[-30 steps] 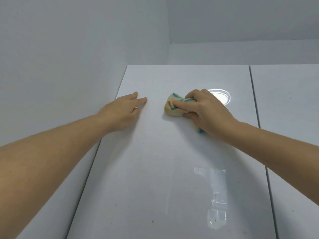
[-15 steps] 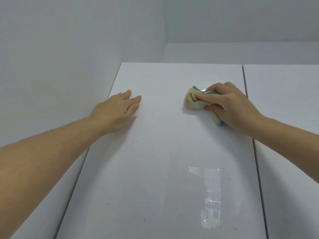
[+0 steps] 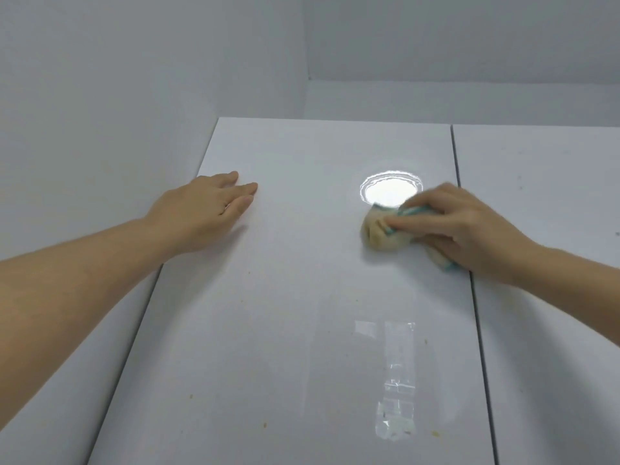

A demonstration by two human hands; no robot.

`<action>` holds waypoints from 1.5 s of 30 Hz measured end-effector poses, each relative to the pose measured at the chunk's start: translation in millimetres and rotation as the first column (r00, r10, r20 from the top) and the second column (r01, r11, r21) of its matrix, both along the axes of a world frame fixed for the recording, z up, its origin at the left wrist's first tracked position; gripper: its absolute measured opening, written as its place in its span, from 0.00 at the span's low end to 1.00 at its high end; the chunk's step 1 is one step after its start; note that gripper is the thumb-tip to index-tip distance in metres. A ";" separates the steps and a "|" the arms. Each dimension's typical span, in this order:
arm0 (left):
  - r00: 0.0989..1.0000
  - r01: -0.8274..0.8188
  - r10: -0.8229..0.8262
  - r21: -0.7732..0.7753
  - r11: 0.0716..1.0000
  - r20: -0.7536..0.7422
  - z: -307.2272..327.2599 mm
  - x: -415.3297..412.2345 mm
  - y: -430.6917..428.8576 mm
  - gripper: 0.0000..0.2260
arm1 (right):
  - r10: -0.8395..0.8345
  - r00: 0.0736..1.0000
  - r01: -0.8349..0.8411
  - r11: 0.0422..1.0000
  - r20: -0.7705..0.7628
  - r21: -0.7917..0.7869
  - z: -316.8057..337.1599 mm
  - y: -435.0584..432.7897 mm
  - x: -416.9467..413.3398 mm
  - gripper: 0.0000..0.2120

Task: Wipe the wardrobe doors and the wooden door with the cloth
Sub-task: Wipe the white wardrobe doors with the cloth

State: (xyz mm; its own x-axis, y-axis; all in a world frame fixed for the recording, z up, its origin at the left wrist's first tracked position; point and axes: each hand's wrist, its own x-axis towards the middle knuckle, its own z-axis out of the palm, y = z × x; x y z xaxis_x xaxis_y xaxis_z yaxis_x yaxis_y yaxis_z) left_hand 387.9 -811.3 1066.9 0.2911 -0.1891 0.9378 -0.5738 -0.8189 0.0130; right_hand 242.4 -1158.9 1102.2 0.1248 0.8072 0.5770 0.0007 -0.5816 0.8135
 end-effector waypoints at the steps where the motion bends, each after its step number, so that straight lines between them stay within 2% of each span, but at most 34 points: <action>1: 1.000 -0.002 0.002 0.000 1.000 0.004 0.0 0.9 1.4 0.21 | 0.011 1.000 -0.012 0.999 0.024 0.046 12.0 -0.8 0.4 0.15; 5: 0.999 -0.016 0.016 -0.007 1.000 0.034 -1.1 6.4 1.4 0.21 | 0.055 0.995 -0.073 0.973 0.088 0.220 33.1 -1.9 4.9 0.17; 9: 0.999 -0.005 0.005 0.000 1.000 0.042 -2.6 10.7 2.6 0.21 | 0.048 0.996 -0.065 0.968 0.075 0.244 11.3 -0.4 6.5 0.18; 15: 0.998 0.047 -0.048 0.024 0.999 0.043 -0.2 15.6 7.7 0.20 | 0.083 0.996 -0.078 0.984 -0.023 0.162 -47.3 -5.4 -1.3 0.15; 20: 0.998 0.063 -0.064 0.034 0.997 0.029 0.8 13.7 8.0 0.21 | 0.041 0.995 -0.041 0.999 -0.086 0.007 -86.9 -2.4 -3.2 0.13; 24: 0.998 0.064 -0.065 0.045 0.997 0.023 2.7 14.5 11.5 0.20 | -0.080 0.997 0.081 0.990 0.008 -0.117 -78.3 5.7 -5.7 0.13; 27: 0.998 0.055 -0.056 0.058 0.997 0.027 4.6 14.2 14.1 0.20 | -0.073 0.993 0.075 0.997 0.096 -0.015 -51.1 15.2 3.0 0.22; 30: 0.998 0.057 -0.058 0.074 0.996 0.022 3.8 14.7 14.4 0.20 | -0.009 0.989 -0.004 0.996 0.145 0.090 -27.6 35.7 18.2 0.18; 33: 0.981 0.184 -0.185 0.028 0.983 0.050 6.1 9.0 15.1 0.20 | 0.051 0.987 -0.072 0.987 0.150 0.141 -10.0 59.7 39.2 0.16; 37: 0.913 0.396 -0.408 -0.211 0.894 -0.013 19.4 3.2 23.2 0.19 | 0.104 0.976 -0.145 0.967 0.193 0.212 5.4 93.6 69.9 0.16; 39: 0.848 0.490 -0.529 -0.329 0.807 -0.035 27.0 -1.2 25.1 0.21 | 0.105 0.969 -0.162 0.953 0.225 0.257 12.5 113.4 85.9 0.17; 42: 0.687 0.619 -0.726 -0.547 0.564 0.030 38.8 -13.7 25.7 0.20 | 0.101 0.966 -0.179 0.924 0.237 0.336 20.8 148.1 106.7 0.18; 45: 0.512 0.689 -0.853 -0.643 0.335 0.105 43.8 -26.3 26.7 0.22 | 0.084 0.975 -0.156 0.919 0.207 0.362 22.8 176.3 119.0 0.20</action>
